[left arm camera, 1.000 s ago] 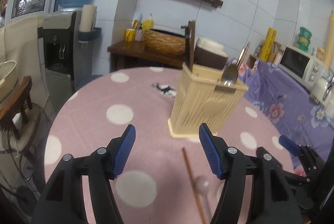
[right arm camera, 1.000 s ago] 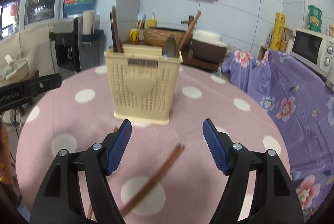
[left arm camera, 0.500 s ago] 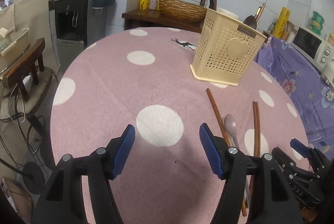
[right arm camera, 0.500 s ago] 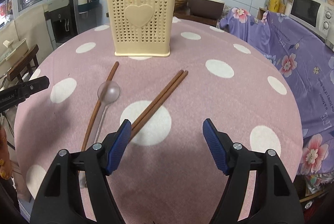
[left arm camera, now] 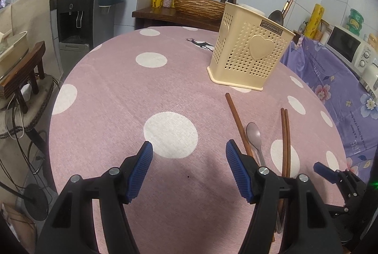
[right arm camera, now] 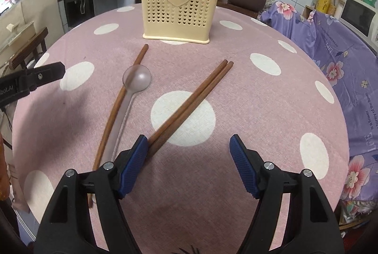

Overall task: Organize utensils
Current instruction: 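Move both open tools back toward the remaining brown chopsticks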

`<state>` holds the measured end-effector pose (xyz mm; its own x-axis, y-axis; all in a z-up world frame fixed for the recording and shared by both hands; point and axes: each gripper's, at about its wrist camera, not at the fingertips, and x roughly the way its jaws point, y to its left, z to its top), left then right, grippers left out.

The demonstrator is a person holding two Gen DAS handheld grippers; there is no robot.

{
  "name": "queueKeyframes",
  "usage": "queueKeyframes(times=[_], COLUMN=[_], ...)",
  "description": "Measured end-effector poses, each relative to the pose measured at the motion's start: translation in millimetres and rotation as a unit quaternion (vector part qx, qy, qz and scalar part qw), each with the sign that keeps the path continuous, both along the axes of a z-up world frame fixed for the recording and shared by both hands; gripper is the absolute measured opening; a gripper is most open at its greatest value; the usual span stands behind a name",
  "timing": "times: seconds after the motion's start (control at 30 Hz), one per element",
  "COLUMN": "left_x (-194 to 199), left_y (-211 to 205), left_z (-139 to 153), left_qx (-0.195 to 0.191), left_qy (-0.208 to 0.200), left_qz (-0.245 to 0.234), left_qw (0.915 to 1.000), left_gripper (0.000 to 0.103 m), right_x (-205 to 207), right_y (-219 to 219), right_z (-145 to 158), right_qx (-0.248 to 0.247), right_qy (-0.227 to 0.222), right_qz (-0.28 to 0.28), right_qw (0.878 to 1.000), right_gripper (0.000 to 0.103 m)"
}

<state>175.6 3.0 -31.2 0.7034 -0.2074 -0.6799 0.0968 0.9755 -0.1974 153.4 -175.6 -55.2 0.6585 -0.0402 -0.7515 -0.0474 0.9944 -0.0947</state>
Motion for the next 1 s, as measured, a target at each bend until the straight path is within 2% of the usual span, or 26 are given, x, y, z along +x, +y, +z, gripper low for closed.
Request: queueKeyframes(times=[0.1, 0.23, 0.33, 0.43, 0.6, 0.7, 0.87, 1.0], left_x=[0, 2, 2, 1, 0, 2, 2, 5], left_y=[-2, -5, -11, -15, -15, -15, -15, -20], left_z=[0, -1, -1, -1, -2, -3, -3, -3], left_qx=[0.001, 0.000, -0.002, 0.003, 0.004, 0.000, -0.002, -0.001], left_qy=[0.000, 0.003, 0.003, 0.004, 0.009, 0.013, 0.015, 0.017], left_qz=[-0.003, -0.007, -0.013, -0.020, -0.021, -0.020, -0.024, -0.031], left_qw=[1.0000, 1.0000, 0.9999, 0.9998, 0.9997, 0.9997, 0.9996, 0.9994], left_gripper=[0.065, 0.065, 0.065, 0.065, 0.065, 0.065, 0.065, 0.066], right_x=[-5, -14, -11, -2, 13, 12, 4, 1], right_y=[-20, -55, -56, -42, -26, -21, -41, -67], right_z=[0, 6, 12, 10, -4, -7, -3, 3], right_qx=[-0.030, 0.020, 0.048, 0.069, 0.071, 0.045, 0.054, 0.061], right_qy=[0.013, 0.006, -0.008, -0.003, 0.022, 0.021, 0.032, 0.030], right_qz=[-0.031, -0.063, -0.067, -0.049, -0.051, -0.049, -0.051, -0.082], right_qw=[0.999, 0.998, 0.997, 0.996, 0.996, 0.998, 0.997, 0.994], right_gripper=[0.071, 0.071, 0.071, 0.071, 0.068, 0.068, 0.068, 0.063])
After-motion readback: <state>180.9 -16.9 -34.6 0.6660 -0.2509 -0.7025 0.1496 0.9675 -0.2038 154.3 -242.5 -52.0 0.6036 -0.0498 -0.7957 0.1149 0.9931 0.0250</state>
